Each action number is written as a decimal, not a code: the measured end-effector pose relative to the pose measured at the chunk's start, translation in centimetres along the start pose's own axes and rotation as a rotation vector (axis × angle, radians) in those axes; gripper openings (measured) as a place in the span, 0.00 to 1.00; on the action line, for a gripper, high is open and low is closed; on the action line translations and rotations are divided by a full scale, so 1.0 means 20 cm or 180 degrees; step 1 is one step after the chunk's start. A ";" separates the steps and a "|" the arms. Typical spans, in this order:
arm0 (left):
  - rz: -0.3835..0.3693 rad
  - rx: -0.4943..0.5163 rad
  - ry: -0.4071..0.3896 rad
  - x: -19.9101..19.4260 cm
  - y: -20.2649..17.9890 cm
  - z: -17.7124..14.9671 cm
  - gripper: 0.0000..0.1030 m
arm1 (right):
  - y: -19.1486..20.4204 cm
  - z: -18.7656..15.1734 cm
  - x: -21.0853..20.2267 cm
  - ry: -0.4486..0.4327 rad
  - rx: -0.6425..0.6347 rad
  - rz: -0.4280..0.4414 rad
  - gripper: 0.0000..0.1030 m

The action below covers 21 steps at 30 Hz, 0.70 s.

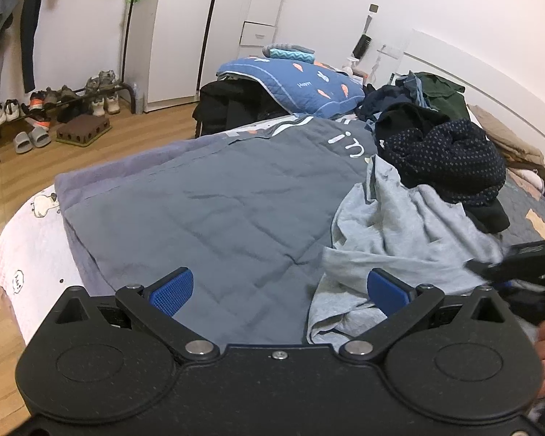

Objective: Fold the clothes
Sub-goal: 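Grasp the grey T-shirt with the right gripper and lift it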

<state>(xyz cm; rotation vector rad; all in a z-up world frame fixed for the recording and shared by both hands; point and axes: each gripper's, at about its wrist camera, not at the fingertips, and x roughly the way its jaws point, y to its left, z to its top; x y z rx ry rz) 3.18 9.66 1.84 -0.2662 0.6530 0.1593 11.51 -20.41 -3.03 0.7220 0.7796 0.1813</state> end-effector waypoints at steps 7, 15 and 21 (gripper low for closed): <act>-0.0038 0.0161 -0.0018 -0.01 -0.06 -0.03 1.00 | -0.13 0.09 -0.40 -0.0233 -0.0037 0.0106 0.04; -0.0232 0.0487 -0.0036 -0.03 -0.21 -0.09 1.00 | -0.47 0.18 -0.98 -0.0714 0.0228 0.0015 0.04; -0.0584 0.0672 0.0027 -0.06 -0.33 -0.16 1.00 | -0.78 0.19 -1.32 -0.1216 0.0558 -0.0193 0.04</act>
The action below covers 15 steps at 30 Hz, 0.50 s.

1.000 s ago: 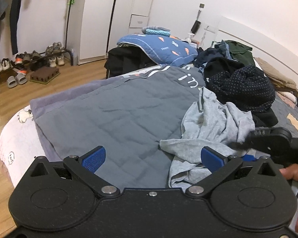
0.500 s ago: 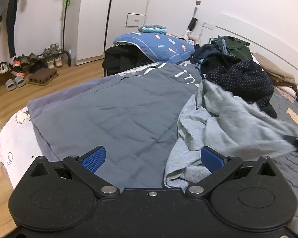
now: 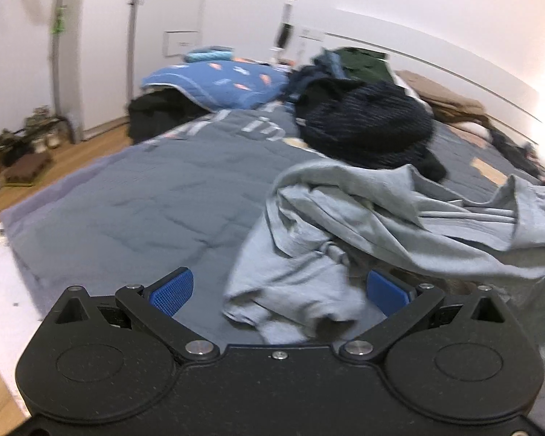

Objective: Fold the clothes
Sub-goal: 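Grasp the grey T-shirt with the right gripper and lift it, then grasp the T-shirt hem with the left gripper while the right gripper holds it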

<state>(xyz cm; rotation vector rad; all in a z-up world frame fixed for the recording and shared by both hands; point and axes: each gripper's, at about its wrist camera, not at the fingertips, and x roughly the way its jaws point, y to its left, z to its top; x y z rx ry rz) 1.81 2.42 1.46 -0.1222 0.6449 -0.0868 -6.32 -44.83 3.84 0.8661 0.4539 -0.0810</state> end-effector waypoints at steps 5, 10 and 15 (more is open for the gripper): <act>-0.0196 0.0319 -0.0075 0.00 -0.15 -0.06 1.00 | -0.20 0.08 -0.06 -0.0170 -0.0372 -0.0569 0.05; -0.0239 0.0892 -0.0163 0.03 -0.34 -0.15 1.00 | -0.30 -0.01 0.11 0.0208 -0.0959 -0.1048 0.09; -0.0351 0.1403 -0.0302 0.02 -0.53 -0.25 1.00 | -0.30 -0.07 0.09 0.0235 -0.1418 -0.1116 0.37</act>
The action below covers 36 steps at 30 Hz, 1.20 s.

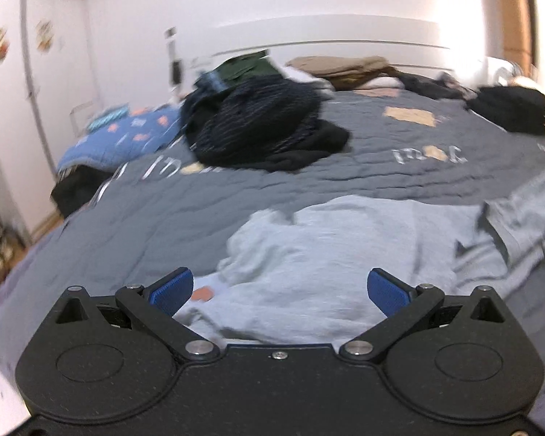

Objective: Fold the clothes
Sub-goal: 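Grasp the T-shirt hem with the left gripper while the right gripper holds it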

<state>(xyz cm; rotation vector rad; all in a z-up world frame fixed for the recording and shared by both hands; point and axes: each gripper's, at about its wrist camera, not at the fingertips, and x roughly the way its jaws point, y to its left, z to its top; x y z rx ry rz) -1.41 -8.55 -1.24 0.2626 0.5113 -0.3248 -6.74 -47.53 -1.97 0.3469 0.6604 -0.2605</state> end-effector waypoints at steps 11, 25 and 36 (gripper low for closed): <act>-0.0344 0.1061 -0.0169 0.07 -0.47 -0.07 0.89 | 0.06 -0.07 -0.12 -0.0371 -0.0574 0.0342 0.65; -0.0385 0.1598 0.0182 0.25 -0.62 -0.20 0.61 | 0.36 -0.25 0.15 -0.0083 -0.1276 0.0555 0.65; -0.0442 0.1498 0.0253 0.29 -0.58 -0.18 0.35 | 0.35 -0.26 0.19 -0.0010 -0.1322 0.0442 0.65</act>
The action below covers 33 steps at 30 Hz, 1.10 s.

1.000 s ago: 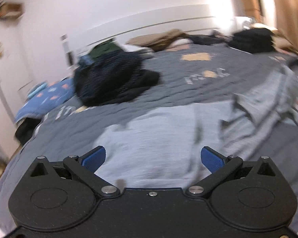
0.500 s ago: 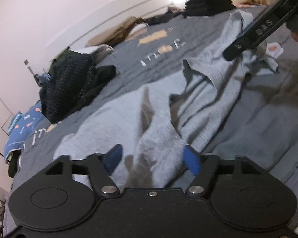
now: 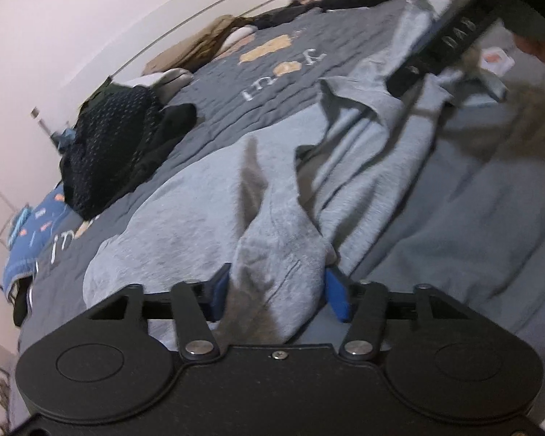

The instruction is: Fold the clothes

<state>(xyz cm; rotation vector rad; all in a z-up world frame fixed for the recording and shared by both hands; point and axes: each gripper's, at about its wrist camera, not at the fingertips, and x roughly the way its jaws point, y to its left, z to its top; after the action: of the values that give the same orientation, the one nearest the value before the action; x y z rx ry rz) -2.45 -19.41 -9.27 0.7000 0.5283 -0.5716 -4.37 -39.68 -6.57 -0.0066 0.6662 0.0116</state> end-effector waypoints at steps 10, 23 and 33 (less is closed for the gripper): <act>-0.0142 -0.0849 -0.0172 -0.10 0.25 0.02 0.15 | -0.03 0.01 -0.06 -0.0101 -0.0196 -0.0144 0.65; -0.0124 -0.1312 -0.0454 -0.21 0.42 0.04 0.15 | 0.08 -0.03 -0.07 -0.0176 -0.0842 0.0304 0.71; -0.0196 -0.1285 -0.0472 -0.22 0.42 0.02 0.15 | 0.17 -0.05 0.06 -0.0270 -0.1268 -0.0047 0.70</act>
<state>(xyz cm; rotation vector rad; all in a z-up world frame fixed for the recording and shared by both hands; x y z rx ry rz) -0.20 -13.06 -2.50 0.2571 0.5082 -0.5482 -4.20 -36.28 -8.09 -0.3926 0.5704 0.1295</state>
